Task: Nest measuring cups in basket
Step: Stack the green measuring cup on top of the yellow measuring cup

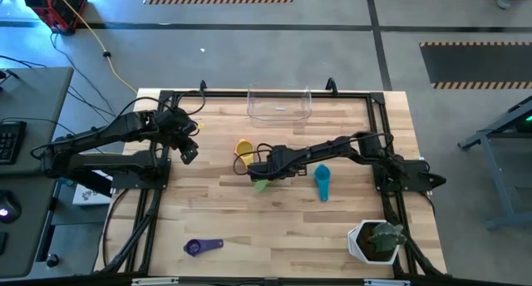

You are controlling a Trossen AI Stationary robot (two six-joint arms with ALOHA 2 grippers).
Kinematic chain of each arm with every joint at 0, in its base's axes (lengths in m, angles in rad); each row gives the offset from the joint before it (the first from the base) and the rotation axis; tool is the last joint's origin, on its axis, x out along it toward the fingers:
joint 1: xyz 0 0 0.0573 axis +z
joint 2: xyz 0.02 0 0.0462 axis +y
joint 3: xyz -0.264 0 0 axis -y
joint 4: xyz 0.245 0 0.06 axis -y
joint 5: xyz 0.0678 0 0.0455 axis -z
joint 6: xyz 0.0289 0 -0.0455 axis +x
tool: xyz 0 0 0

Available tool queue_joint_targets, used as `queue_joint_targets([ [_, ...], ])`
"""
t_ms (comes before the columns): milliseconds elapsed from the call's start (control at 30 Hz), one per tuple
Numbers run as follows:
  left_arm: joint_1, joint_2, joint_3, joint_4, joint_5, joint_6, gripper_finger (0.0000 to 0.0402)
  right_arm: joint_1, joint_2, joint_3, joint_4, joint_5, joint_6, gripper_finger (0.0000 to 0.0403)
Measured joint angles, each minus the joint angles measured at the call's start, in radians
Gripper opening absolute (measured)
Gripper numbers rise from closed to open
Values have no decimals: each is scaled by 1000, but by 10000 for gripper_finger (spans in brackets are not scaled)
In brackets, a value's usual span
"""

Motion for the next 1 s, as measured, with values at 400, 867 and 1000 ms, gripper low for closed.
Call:
queue_joint_targets([
  [400, 0, 0, 0, 0, -3, 0, 37, -20, 0, 0, 2, 11, -75, 23],
  [867, 0, 0, 0, 0, -3, -1, 37, -26, -26, 2, -81, 6, -196, 2],
  [1000, 0, 0, 0, 0, -3, -7, 37, -32, -61, 2, -96, 6, -268, 1],
])
